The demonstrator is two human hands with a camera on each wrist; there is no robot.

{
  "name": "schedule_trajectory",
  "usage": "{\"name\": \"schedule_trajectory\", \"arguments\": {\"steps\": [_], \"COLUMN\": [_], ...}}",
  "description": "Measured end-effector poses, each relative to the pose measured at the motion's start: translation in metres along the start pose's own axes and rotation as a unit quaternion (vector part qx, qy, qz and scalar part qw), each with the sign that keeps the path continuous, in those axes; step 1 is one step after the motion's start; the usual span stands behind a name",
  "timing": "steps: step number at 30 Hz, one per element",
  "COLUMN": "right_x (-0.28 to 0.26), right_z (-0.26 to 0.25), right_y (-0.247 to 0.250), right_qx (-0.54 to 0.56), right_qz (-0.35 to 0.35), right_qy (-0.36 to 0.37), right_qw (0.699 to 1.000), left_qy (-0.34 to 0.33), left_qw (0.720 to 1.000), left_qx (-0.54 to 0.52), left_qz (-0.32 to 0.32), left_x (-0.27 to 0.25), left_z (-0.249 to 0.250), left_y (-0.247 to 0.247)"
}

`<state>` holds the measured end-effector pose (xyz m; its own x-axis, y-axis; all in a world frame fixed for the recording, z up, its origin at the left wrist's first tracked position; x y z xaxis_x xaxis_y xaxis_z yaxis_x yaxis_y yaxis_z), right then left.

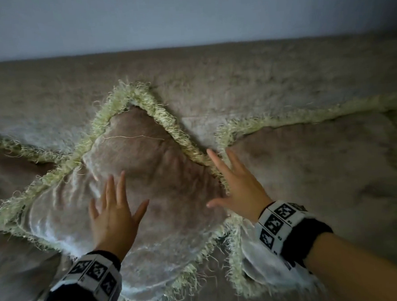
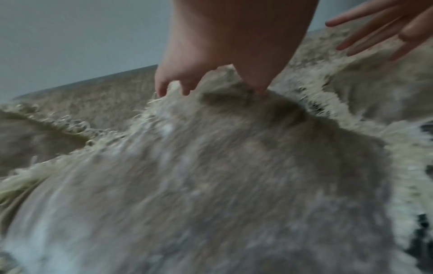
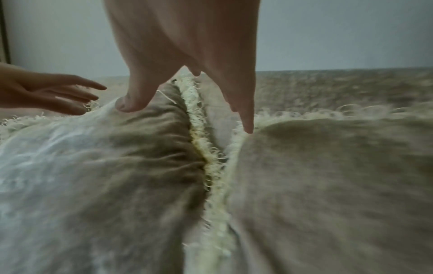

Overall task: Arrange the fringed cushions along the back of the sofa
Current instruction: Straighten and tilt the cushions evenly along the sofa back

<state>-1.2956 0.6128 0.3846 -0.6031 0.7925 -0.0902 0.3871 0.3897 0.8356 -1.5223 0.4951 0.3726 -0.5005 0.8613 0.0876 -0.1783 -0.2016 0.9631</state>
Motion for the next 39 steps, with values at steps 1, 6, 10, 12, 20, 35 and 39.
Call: {"name": "schedule_trajectory", "arguments": {"steps": [1, 6, 10, 12, 20, 35, 39], "right_x": [-0.011, -0.067, -0.113, -0.134, -0.168, -0.108, -0.107], "right_z": [0.015, 0.104, 0.185, 0.227, 0.338, 0.402, 0.414], "right_y": [0.013, 0.077, 0.111, 0.122, 0.129, 0.102, 0.093], "right_qx": [-0.002, -0.016, -0.03, -0.033, 0.08, 0.164, 0.174], "right_qz": [0.005, 0.029, 0.039, 0.043, 0.059, 0.025, 0.066], "right_qy": [-0.004, -0.065, -0.128, -0.172, -0.286, -0.322, -0.325], "right_qw": [1.0, 0.997, 0.99, 0.984, 0.953, 0.932, 0.927], "left_qy": [-0.009, -0.071, -0.152, -0.212, -0.34, -0.317, -0.337], "left_qw": [1.0, 0.997, 0.988, 0.975, 0.932, 0.91, 0.909], "left_qx": [0.0, -0.009, 0.019, 0.058, 0.107, 0.222, 0.227], "left_qz": [-0.001, -0.001, -0.018, -0.032, -0.07, -0.146, -0.095], "left_x": [-0.004, -0.019, -0.029, -0.029, 0.013, 0.073, 0.078], "left_z": [0.024, 0.145, 0.228, 0.264, 0.36, 0.389, 0.39], "left_y": [-0.002, -0.022, -0.037, -0.044, -0.074, -0.135, -0.138]}}
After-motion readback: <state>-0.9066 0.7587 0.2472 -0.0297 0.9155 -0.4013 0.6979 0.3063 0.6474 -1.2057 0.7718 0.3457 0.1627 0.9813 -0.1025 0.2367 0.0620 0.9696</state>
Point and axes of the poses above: each hand's wrist, its own x-axis towards the middle knuckle, its own y-axis out of the back of the hand, z = x × y, the point moved 7 cm from there along x, towards the middle knuckle
